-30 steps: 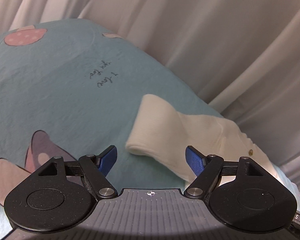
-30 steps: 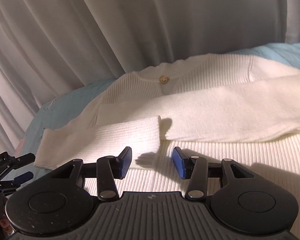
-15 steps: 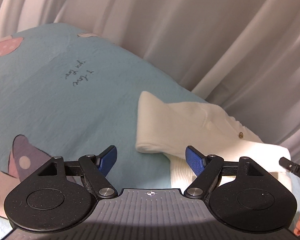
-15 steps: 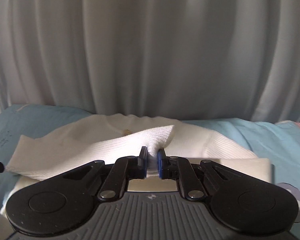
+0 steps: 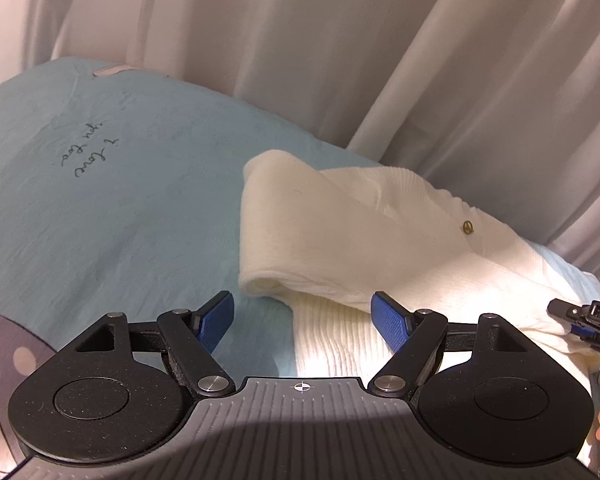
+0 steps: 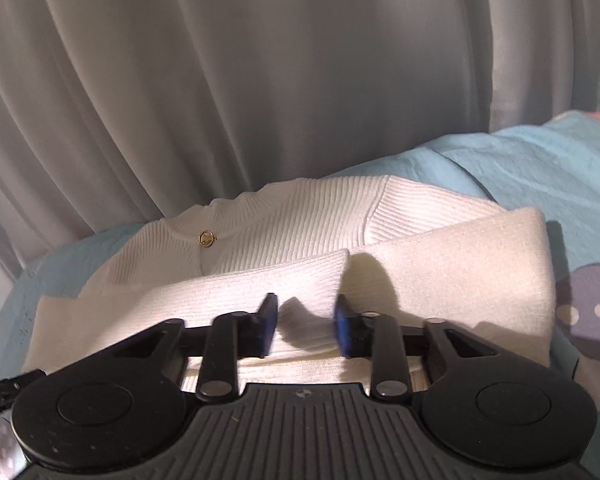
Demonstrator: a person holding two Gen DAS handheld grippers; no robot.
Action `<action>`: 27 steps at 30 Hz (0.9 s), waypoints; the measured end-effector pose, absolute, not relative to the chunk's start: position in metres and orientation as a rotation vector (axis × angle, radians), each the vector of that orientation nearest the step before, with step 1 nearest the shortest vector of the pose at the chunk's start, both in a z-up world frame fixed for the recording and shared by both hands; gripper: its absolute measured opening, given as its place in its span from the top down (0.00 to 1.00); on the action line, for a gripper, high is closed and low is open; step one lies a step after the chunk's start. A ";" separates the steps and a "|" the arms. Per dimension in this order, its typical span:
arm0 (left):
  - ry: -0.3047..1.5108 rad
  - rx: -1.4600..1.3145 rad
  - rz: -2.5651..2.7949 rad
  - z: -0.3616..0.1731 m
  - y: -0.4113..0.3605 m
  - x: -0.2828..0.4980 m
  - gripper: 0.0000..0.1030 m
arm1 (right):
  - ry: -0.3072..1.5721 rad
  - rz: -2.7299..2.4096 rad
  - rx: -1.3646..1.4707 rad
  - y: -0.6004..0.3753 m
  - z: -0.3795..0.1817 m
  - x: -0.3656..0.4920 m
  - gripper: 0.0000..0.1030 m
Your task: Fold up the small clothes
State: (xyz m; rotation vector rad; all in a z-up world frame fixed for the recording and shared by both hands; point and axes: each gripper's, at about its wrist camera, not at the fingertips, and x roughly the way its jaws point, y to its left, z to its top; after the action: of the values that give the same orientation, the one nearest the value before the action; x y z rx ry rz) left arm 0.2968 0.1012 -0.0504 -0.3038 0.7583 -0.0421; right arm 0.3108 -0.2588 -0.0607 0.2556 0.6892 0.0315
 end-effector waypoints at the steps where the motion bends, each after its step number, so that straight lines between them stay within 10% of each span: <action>1: 0.761 -0.293 -0.044 -0.051 0.099 0.299 0.22 | 0.658 0.005 0.188 -0.253 -0.054 0.309 0.91; 15: 0.780 -0.226 -0.029 -0.050 0.089 0.313 0.22 | 0.617 -0.255 0.231 -0.326 -0.049 0.279 0.96; 19: 0.768 -0.259 -0.028 -0.036 0.094 0.308 0.22 | 0.560 -0.109 0.580 -0.336 -0.047 0.251 0.61; 27: 0.781 -0.309 -0.171 -0.026 0.073 0.303 0.22 | 0.641 -0.080 1.003 -0.336 -0.098 0.255 0.64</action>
State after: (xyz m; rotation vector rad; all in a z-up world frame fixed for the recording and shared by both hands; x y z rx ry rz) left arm 0.3027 0.0731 -0.0263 -0.3085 0.7814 -0.1714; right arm 0.2549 -0.3357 -0.0980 1.0032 0.6410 -0.0802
